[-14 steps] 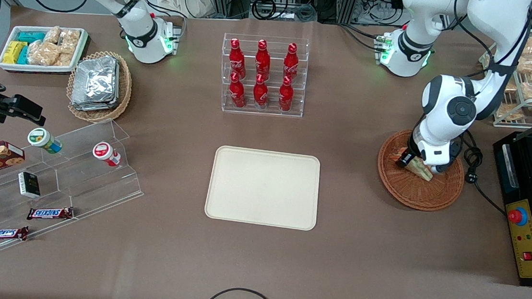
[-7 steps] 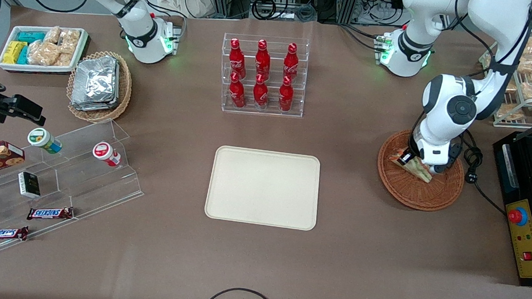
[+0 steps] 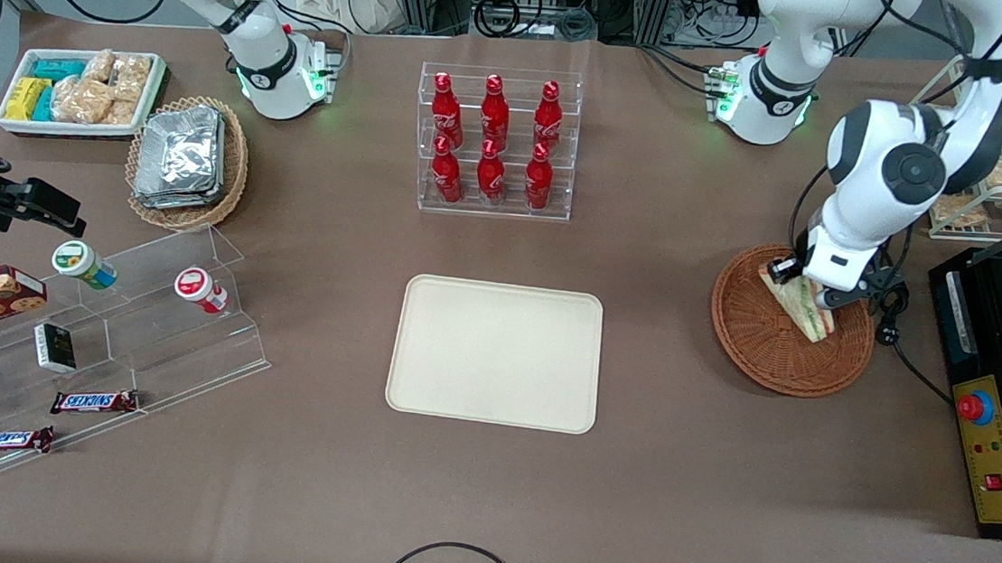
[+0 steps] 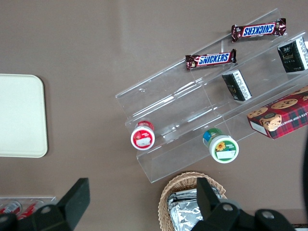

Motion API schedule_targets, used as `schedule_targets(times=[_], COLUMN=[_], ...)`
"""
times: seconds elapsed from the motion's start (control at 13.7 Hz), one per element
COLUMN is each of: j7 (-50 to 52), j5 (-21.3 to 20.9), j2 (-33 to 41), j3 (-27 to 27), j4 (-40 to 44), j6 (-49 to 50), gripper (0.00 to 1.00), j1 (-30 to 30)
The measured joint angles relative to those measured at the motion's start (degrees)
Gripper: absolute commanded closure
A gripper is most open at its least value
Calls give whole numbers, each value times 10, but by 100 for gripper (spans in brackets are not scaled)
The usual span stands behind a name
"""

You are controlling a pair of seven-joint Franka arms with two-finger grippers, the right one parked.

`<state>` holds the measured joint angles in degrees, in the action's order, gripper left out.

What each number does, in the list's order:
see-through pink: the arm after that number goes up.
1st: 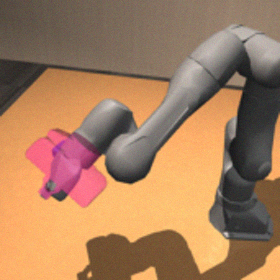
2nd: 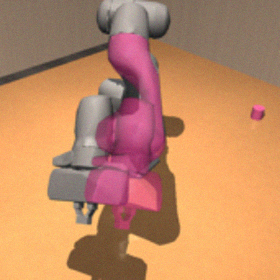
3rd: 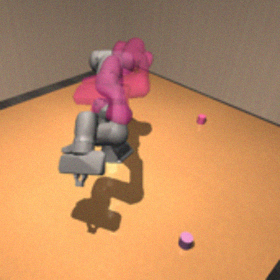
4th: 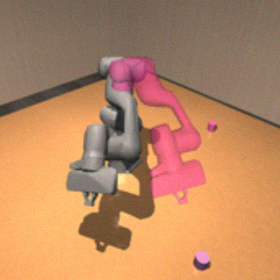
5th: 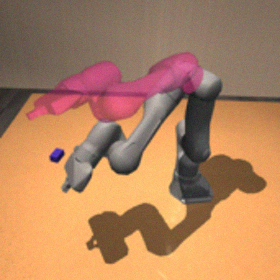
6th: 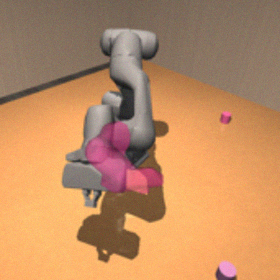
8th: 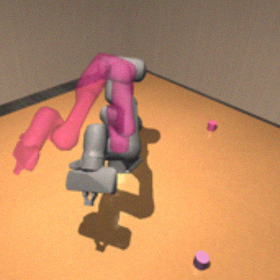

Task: Place sandwich from basket to tray
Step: 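Lift the gripped sandwich up out of the basket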

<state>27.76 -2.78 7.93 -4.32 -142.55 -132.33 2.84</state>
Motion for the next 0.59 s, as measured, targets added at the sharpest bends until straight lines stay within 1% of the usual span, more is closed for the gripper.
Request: schedule_targets(times=[0.15, 0.37, 0.59], j7=[-66, -141, -168], j5=[0, 0, 0], j2=[21, 31, 31], j3=[0, -4, -25], j4=[14, 32, 46], j6=[7, 20, 24], gripper=[98, 97, 97], j1=[0, 1, 2])
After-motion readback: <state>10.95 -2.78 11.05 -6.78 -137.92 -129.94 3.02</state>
